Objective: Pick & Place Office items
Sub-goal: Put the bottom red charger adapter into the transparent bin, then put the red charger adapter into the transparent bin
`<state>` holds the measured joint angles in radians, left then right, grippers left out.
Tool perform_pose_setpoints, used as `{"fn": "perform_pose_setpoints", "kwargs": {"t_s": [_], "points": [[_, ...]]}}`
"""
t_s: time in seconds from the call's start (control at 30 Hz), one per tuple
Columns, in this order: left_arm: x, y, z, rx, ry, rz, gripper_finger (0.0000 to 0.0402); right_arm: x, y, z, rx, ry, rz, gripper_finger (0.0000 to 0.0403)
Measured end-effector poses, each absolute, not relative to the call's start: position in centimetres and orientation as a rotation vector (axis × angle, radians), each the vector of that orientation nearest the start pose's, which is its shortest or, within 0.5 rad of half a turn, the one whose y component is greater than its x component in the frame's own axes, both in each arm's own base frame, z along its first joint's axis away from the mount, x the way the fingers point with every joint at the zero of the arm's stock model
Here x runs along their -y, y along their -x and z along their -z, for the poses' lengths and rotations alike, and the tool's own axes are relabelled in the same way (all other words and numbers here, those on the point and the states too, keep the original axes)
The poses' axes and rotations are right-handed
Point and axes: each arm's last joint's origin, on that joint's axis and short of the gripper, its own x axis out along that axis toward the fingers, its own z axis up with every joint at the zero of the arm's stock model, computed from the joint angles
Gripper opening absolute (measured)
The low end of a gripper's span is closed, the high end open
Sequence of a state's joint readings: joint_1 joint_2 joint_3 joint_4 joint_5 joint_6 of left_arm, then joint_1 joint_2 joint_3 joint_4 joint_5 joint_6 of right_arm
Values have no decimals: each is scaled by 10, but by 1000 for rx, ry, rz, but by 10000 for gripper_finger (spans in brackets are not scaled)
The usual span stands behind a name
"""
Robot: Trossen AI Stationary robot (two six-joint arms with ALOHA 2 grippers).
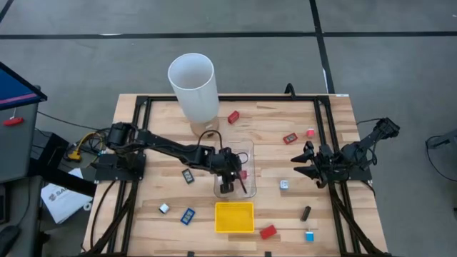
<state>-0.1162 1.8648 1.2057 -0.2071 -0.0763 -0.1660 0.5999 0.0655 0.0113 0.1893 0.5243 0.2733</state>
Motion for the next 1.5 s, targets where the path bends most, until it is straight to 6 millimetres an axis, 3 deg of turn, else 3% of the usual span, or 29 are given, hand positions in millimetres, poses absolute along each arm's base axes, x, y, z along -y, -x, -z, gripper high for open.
{"fn": "perform_pose_setpoints", "kwargs": {"t_s": [0.53,0.77,1.03,1.27,1.5], "points": [[39,-382,-165,-822,87,-21,115,-42,-88,-180,107,-354,-92,175],[38,-383,-166,-817,73,-43,161,-42,-88,-180,104,-353,-91,175],[38,-384,-168,-791,58,-33,144,-42,-88,-180,104,-353,-91,175],[42,-386,-189,-670,22,-22,144,-43,-88,-180,101,-351,-91,175],[67,-372,-218,-590,-100,-61,140,-43,-88,-179,93,-346,-90,175]]}}
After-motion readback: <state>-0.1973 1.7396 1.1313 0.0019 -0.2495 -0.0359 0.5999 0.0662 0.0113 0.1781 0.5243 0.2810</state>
